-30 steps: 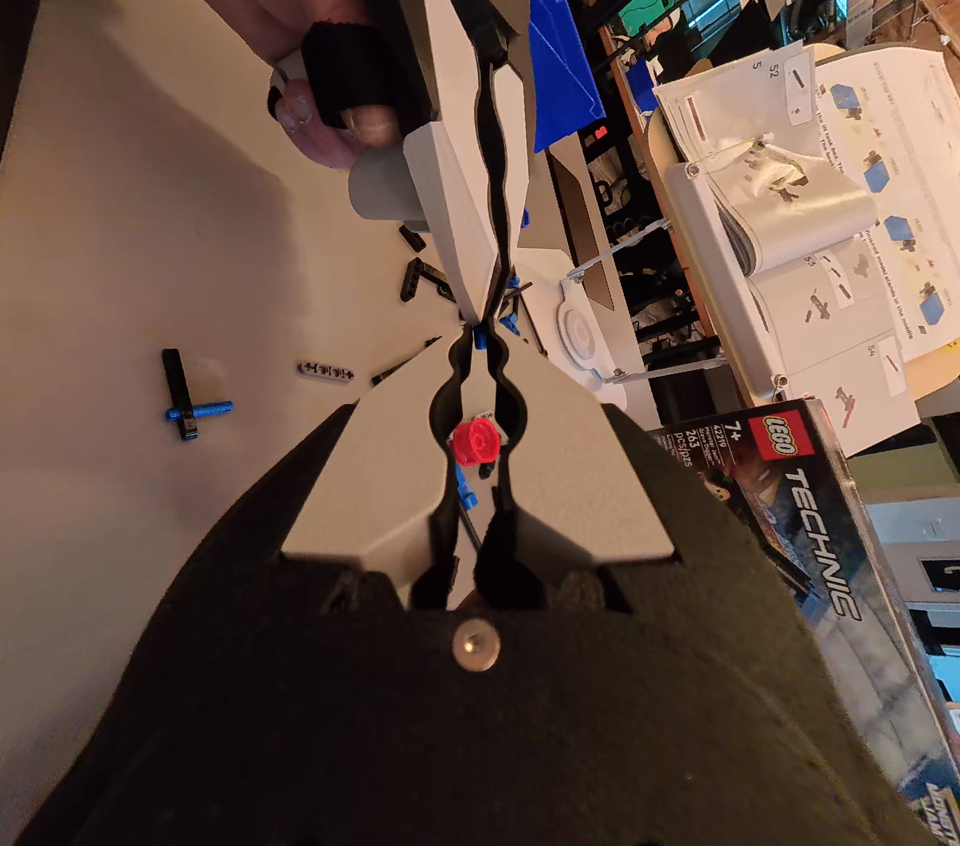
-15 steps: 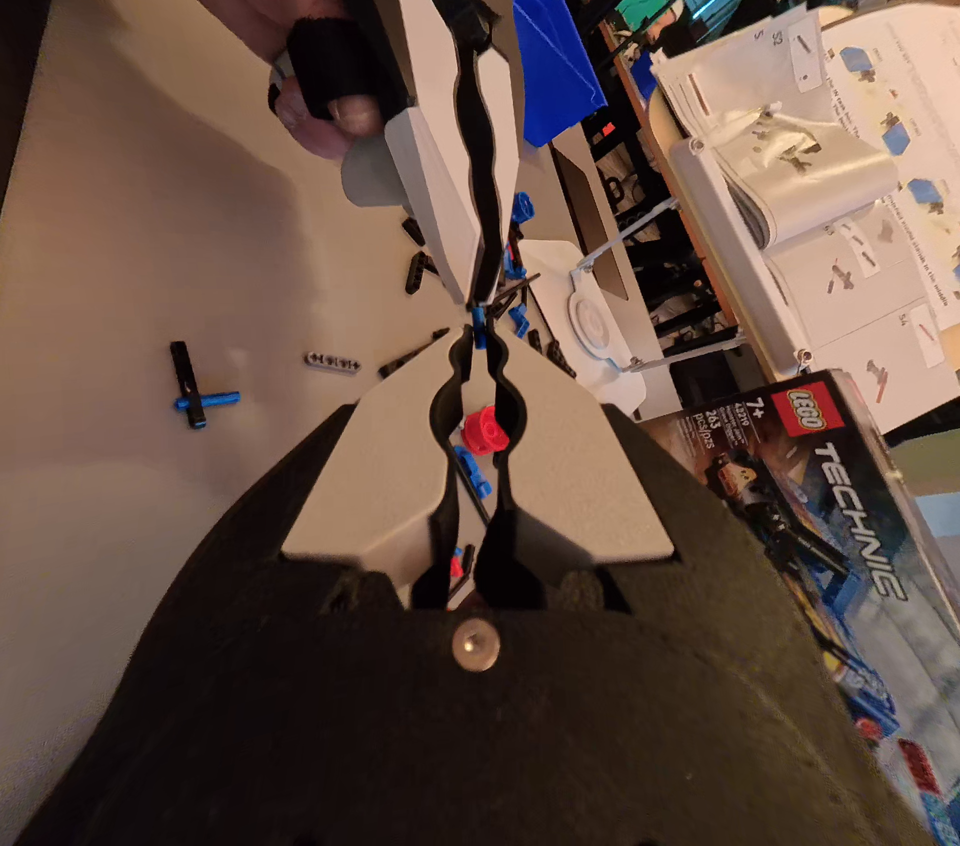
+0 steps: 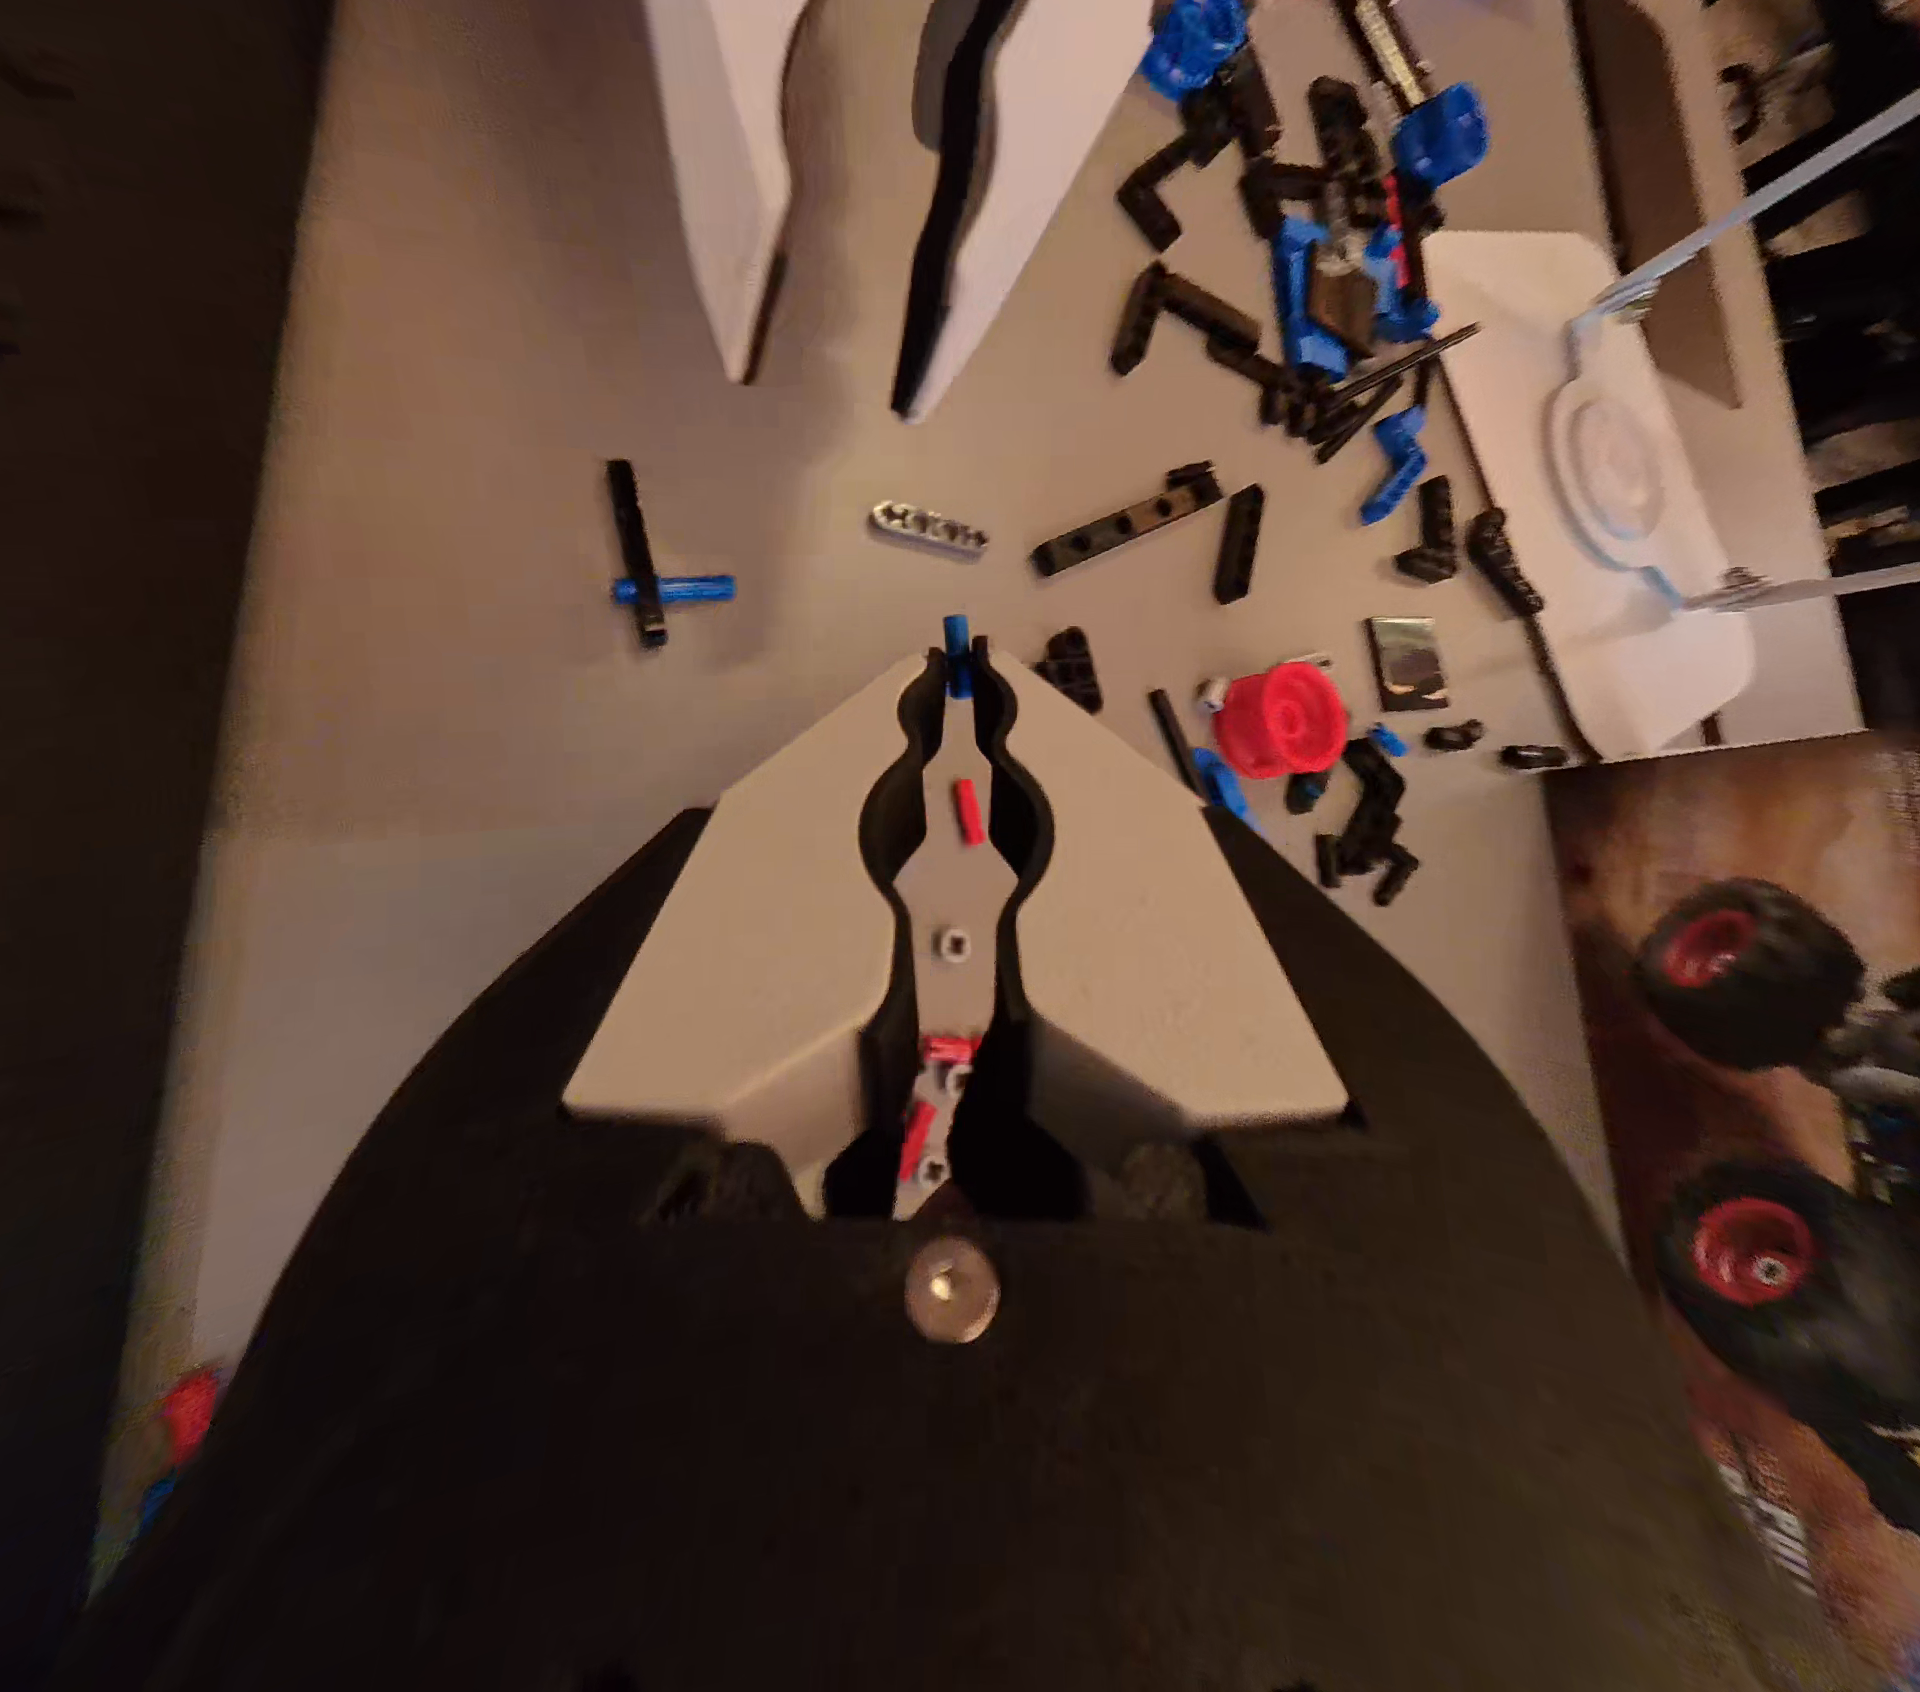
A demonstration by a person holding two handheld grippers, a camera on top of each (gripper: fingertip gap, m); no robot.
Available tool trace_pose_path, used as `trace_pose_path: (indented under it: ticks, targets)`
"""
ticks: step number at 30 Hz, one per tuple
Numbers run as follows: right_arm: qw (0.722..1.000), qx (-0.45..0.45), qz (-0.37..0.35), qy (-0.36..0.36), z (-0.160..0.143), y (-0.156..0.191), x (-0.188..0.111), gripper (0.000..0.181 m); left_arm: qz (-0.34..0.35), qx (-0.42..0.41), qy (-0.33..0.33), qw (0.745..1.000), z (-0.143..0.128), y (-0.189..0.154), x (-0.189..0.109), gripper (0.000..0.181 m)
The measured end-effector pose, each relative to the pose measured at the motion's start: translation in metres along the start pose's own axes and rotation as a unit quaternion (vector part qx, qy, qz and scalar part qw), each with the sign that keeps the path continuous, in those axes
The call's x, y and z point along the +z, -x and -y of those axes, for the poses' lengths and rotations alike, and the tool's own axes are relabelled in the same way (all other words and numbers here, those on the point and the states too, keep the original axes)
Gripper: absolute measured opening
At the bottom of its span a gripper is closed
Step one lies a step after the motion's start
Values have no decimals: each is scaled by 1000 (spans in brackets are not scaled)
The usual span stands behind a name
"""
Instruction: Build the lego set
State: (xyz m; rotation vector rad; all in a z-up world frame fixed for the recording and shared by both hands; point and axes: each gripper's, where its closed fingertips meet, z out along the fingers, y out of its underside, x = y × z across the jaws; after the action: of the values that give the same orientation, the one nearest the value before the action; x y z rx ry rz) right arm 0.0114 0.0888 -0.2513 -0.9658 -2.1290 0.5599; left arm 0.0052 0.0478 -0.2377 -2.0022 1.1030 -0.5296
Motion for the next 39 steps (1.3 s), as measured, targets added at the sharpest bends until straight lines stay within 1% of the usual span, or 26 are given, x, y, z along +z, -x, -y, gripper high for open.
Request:
trace_pose_path:
  ticks: [2, 5, 9, 12, 15, 21, 27, 33, 39]
  targets:
    - [1000, 4, 18, 5, -2, 6, 2, 1, -16, 20, 32, 999, -10, -10, 8, 22]
    - [999, 11, 43, 13, -5, 14, 4, 2, -33, 36, 62, 997, -19, -20, 18, 22]
    - [998, 11, 58, 21, -7, 20, 7, 2, -28, 51, 96, 994, -30, -21, 28, 21]
    - [997, 14, 67, 25, -9, 23, 9, 2, -28, 58, 111, 992, -36, -23, 34, 14]
    - [996, 19, 75, 32, -12, 26, 10, 2, -24, 62, 110, 992, -35, -22, 37, 2]
    - [994, 28, 94, 49, -18, 32, 14, 2, -13, 62, 114, 991, -37, -17, 35, 1]
    - [993, 49, 99, 47, -18, 32, 16, 3, 1, 62, 107, 992, -34, -11, 30, 1]
    - [991, 76, 102, 45, -19, 29, 14, 11, 16, 62, 96, 993, -31, -5, 27, 1]
    - [991, 85, 94, 38, -20, 24, 12, 23, 42, 58, 69, 995, -22, 5, 22, 1]
